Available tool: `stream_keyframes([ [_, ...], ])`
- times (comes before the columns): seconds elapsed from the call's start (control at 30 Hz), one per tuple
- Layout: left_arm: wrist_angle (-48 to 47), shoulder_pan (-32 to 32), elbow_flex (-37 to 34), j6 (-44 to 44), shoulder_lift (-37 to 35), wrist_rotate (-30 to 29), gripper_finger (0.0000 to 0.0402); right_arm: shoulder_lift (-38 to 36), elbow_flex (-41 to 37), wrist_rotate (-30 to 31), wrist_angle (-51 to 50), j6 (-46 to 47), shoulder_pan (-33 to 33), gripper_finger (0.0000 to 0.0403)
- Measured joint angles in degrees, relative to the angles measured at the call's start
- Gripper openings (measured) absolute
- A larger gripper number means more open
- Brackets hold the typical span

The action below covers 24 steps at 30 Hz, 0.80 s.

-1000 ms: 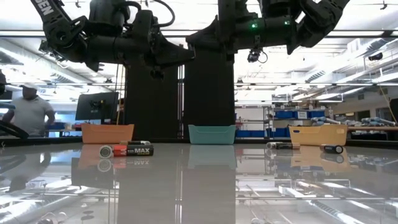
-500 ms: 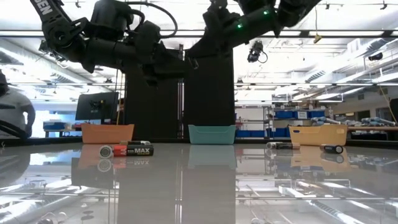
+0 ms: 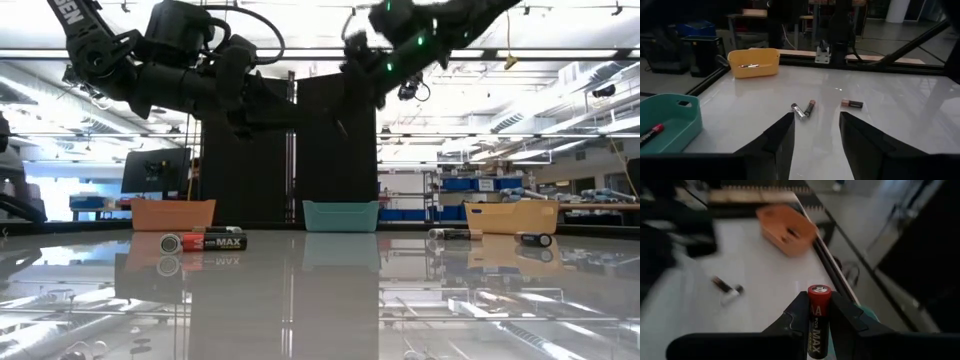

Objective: Sort batteries
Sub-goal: Put the red battery into the green bin

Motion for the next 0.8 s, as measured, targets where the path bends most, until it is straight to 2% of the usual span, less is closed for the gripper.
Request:
stream_keyframes([
  [0.13, 0.02, 0.04, 0.00, 0.41, 0.00, -0.04, 0.0163, 3.42, 0.00, -3.08, -2.11, 0.26, -5.03, 0.0059],
  [0.3, 0.12, 0.04, 0.00, 0.57, 0.00, -0.04, 0.0163, 9.56, 1.53, -4.24, -5.07, -2.33, -7.72, 0.0059],
  [0.8, 0.17, 0.09, 0.00, 1.87, 0.00, -0.19, 0.0163, 29.70, 26.60, -4.26, -29.66, -12.91, -12.69, 0.0059],
])
